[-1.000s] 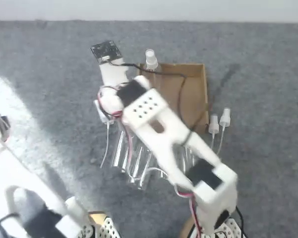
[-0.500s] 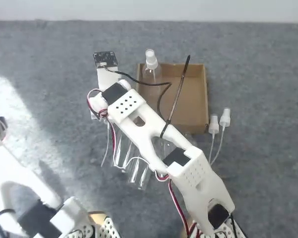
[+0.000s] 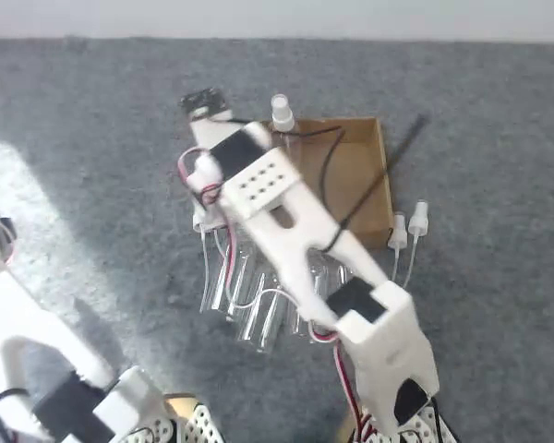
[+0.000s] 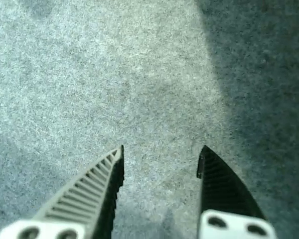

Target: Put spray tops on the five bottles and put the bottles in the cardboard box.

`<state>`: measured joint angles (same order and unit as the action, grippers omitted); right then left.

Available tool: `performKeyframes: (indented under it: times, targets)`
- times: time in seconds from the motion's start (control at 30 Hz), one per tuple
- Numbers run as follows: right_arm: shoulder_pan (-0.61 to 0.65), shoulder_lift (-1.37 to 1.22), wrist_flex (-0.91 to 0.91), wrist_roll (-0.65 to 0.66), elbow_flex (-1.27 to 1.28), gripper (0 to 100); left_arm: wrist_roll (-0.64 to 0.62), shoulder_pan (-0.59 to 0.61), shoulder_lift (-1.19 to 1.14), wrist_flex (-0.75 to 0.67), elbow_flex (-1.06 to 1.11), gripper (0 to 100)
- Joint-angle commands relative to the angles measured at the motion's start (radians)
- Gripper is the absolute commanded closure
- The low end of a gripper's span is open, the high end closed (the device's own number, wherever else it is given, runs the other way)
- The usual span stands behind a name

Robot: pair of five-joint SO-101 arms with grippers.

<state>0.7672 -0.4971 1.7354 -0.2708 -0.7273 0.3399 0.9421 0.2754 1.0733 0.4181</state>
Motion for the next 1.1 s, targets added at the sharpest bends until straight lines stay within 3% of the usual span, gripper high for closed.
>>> performKeyframes:
  times: [0.0, 0.17, 0.4, 0.5, 0.77, 1.07]
  targets:
    - [-0.070, 0.223, 0.065, 0.157, 0.015, 72.0, 0.012, -0.046, 0.009, 0.057, -0.054, 77]
    - [-0.197, 0.463, 0.065, 0.293, 0.279, 72.0, 0.014, -0.086, 0.009, 0.127, -0.054, 77]
    - [-0.476, 0.812, 0.056, 0.503, 0.715, 71.8, 0.006, -0.170, 0.009, 0.152, -0.048, 77]
    - [-0.527, 0.905, 0.001, 0.540, 0.907, 71.7, -0.026, -0.235, 0.009, 0.183, -0.048, 77]
    - [-0.492, 0.995, -0.337, 0.457, 1.373, 71.6, -0.089, -0.344, 0.009, 0.204, -0.048, 77]
    - [-0.366, 0.995, -0.430, 0.325, 1.455, 71.6, -0.089, -0.342, 0.008, 0.203, -0.048, 77]
